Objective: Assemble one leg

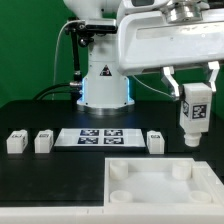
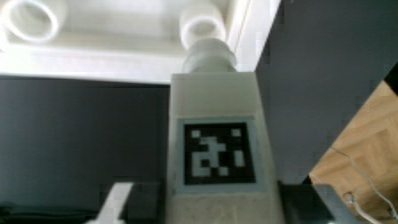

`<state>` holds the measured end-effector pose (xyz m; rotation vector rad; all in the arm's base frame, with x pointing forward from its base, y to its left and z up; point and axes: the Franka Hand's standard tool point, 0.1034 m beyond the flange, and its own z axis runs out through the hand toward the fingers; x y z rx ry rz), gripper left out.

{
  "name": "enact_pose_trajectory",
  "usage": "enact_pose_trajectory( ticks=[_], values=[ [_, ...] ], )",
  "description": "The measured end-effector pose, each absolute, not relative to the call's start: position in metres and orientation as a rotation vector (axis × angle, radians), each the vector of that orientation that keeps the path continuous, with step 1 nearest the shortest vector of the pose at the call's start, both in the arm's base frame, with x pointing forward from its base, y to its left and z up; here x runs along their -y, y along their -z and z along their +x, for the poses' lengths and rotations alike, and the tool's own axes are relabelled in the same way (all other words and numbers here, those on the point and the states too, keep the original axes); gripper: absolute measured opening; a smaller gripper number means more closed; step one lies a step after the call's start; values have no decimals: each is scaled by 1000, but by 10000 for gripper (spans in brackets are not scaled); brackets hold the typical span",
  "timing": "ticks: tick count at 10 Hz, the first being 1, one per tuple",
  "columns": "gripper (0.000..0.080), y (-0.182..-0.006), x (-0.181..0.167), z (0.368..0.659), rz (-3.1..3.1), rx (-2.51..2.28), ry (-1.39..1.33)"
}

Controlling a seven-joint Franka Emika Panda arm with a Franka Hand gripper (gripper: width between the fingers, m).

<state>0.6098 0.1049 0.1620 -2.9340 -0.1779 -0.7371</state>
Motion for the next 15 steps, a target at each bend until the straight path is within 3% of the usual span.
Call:
enact_pose_trajectory(
  ticks=[2,4,9,15],
  values=[
    [291,-147,-100,625,-2934,161,734],
    [291,-122,-104,624,-2931,156,721],
    [291,-100,-113,622,-2929,165,694],
    [291,-89,-111,621,-2935,162,680]
  ],
)
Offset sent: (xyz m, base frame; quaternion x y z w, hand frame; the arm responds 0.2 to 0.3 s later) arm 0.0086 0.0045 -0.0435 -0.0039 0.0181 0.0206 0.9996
